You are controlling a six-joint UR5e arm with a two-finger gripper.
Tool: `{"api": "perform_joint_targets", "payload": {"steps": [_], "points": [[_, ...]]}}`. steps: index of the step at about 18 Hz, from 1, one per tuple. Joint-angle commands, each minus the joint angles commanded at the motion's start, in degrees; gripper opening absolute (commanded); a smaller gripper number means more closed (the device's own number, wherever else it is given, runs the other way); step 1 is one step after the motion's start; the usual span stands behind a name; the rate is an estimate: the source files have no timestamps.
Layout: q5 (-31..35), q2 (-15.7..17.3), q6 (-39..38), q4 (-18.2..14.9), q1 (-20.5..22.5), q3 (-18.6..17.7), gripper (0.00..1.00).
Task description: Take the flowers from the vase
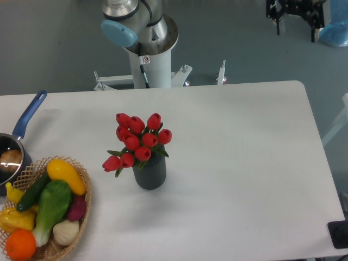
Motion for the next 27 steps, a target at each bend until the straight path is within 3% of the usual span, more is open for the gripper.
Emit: {"api": "perform_joint_targets", "payload": {"steps": [6,9,11,15,22,27], "points": [[-1.3,0.0,-0.1,2.0,-0.8,-1.2,1.0],[-2.5,1.8,-1.3,2.0,-1.4,-5.3,1.0],[-7.1,2.9,-4.1,2.0,-1.4,-7.8,1.0],[-17.6,3.0,-9.8,1.1,-0.7,-9.2,1.0],[-25.1,2.6,-18.9,0.9,-3.2,-9.9,1.0],[-28.2,2.2,-19.8,-2.8,-4.6,-9.9,1.0]]}}
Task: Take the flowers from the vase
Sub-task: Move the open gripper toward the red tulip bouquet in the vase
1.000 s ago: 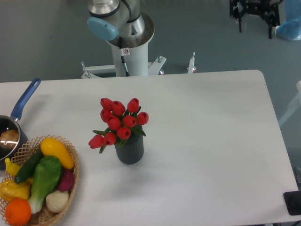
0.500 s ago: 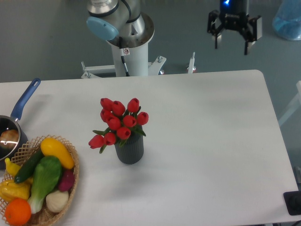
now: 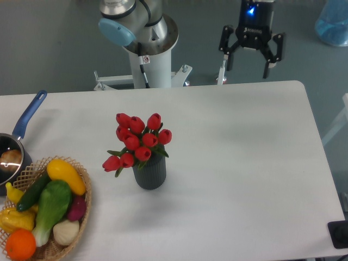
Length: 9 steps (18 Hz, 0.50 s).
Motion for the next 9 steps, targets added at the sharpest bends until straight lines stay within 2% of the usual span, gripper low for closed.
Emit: {"api": "perform_joint_targets", "payload": {"steps": [9], "points": [[0.8,-0.5,-5.4,0.4,-6.2,-0.4,1.0]]}}
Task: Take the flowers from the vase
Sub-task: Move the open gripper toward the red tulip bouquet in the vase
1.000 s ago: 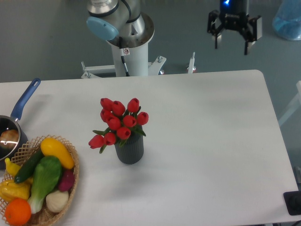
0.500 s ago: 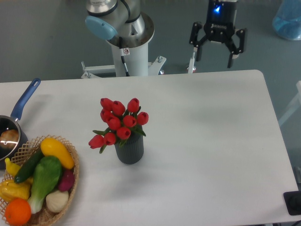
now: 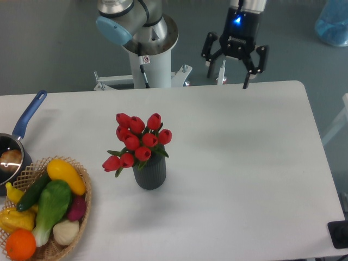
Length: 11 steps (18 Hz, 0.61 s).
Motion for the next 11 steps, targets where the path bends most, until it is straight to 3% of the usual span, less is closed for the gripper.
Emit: {"api": "perform_joint_targets", "payload": {"steps": [11], "points": [[-0.4,-1.8,-2.1,0.5,-5.5,-1.8,1.0]]}}
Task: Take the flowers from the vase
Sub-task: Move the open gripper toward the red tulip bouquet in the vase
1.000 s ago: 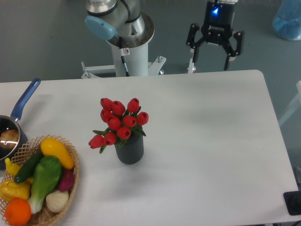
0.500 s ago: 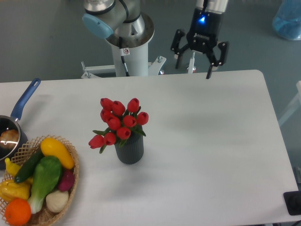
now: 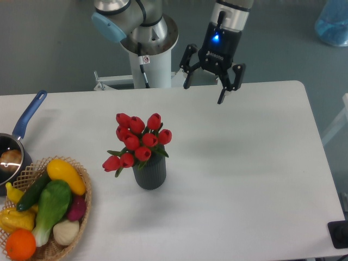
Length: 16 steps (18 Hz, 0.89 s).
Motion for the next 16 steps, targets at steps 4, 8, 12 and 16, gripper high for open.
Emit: {"api": "perform_joint_targets", "payload": {"steps": [4,8,12,16], "points": [[0.6,0.5,-2.9,0.0,-0.1,-0.1,1.0],[0.2,-0.2,-5.3,0.0,-0.2,0.6,1.0],[0.1,-2.5,-4.8,1.0,-2.2,0.8,1.0],[0.3,-4.9,-4.6,2.6,-4.5,0.8,1.0]]}}
